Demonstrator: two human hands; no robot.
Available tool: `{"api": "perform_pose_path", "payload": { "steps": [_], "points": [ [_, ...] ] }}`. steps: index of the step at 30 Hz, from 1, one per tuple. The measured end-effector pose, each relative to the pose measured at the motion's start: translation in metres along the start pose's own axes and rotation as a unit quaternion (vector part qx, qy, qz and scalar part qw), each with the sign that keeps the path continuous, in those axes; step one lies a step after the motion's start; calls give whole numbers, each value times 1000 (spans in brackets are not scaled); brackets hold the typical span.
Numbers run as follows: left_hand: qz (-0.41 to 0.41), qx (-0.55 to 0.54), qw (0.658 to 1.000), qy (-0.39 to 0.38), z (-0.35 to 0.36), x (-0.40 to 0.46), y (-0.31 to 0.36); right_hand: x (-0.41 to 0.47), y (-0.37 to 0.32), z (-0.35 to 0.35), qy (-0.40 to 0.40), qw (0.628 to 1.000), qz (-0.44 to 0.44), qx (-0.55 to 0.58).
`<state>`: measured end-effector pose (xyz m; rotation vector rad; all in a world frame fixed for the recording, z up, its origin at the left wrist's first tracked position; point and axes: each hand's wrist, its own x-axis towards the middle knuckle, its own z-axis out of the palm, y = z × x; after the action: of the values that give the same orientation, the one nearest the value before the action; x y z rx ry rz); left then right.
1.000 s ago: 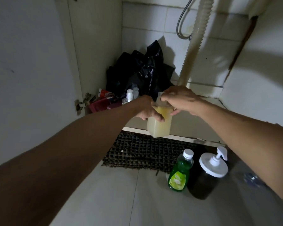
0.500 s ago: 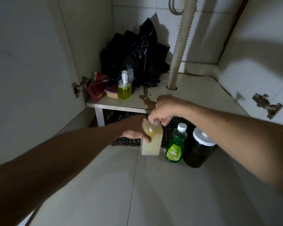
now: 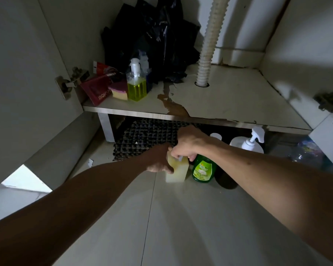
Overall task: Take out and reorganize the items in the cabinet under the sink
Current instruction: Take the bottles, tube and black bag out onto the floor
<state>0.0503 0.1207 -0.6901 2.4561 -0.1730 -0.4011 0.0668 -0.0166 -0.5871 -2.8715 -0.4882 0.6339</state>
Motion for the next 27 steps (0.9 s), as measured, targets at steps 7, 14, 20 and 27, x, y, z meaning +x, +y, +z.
{"api": "perform_pose_path", "payload": {
  "steps": [7,14,20,27],
  "points": [
    [-7,-2,1000,-11,0,5,1,6,10,0,10,1000,9,14],
    [-30,6,999,22,-68,-25,8,-2,-4,-41,8,998,19,67],
    [-39,-9,960,278,-143,-46,9,18,-27,-114,98,988,-13,122],
    [-81,-71,905,412,-201,-24,10,88,-61,-163,154,959,-77,226]
  ]
}}
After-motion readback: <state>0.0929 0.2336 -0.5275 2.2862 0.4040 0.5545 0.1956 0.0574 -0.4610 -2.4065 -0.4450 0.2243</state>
